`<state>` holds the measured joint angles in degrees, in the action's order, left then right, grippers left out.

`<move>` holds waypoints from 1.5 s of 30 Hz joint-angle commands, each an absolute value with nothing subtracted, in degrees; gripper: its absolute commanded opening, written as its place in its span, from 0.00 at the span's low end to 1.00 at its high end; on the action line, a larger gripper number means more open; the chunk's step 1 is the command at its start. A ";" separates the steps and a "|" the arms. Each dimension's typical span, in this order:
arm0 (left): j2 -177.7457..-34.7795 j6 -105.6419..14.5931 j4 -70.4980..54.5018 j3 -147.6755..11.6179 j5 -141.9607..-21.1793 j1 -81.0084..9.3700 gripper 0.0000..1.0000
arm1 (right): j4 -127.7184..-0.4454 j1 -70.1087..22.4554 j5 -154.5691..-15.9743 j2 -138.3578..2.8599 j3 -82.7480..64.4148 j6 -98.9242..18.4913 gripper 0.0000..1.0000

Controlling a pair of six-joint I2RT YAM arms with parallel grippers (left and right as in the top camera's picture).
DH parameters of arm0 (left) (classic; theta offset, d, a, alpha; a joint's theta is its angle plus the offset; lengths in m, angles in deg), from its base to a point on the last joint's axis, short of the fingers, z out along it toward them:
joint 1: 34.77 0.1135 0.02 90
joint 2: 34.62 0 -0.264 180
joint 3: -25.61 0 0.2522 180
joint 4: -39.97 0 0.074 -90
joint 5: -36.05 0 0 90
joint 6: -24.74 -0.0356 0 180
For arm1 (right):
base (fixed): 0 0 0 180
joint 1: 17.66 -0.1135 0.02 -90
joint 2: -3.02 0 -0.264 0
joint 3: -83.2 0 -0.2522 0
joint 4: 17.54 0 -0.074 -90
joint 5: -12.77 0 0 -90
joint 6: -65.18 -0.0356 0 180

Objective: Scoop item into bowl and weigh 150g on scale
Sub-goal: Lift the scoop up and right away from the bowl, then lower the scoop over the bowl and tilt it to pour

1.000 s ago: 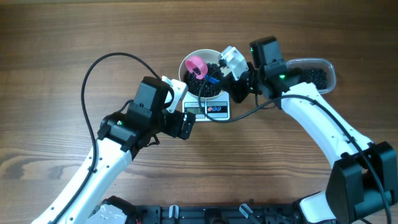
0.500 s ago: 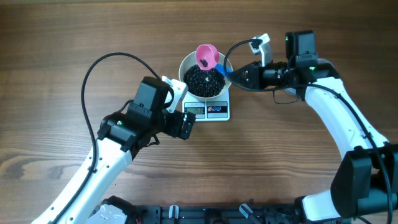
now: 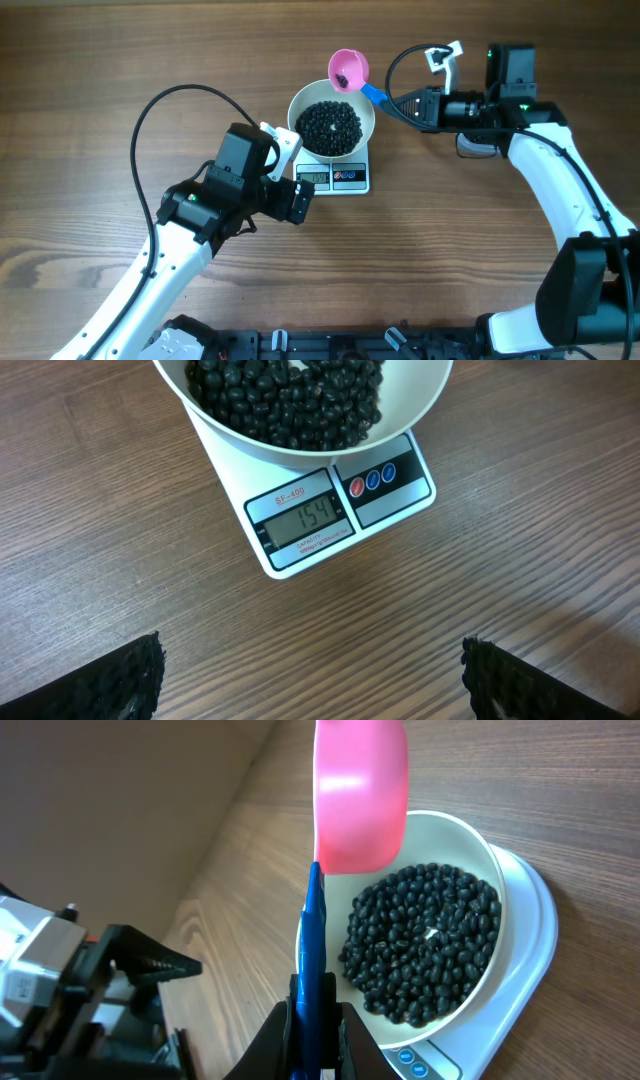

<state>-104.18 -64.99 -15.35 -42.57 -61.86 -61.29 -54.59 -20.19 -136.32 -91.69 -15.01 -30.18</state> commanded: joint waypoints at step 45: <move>-104.39 -64.81 -15.20 -43.61 -61.40 -61.56 1.00 | -55.33 -29.39 -106.61 -92.41 -14.16 -21.03 0.04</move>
<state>-104.18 -64.99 -15.35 -42.57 -61.86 -61.29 -55.15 -27.03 -115.49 -91.69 -15.01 -25.29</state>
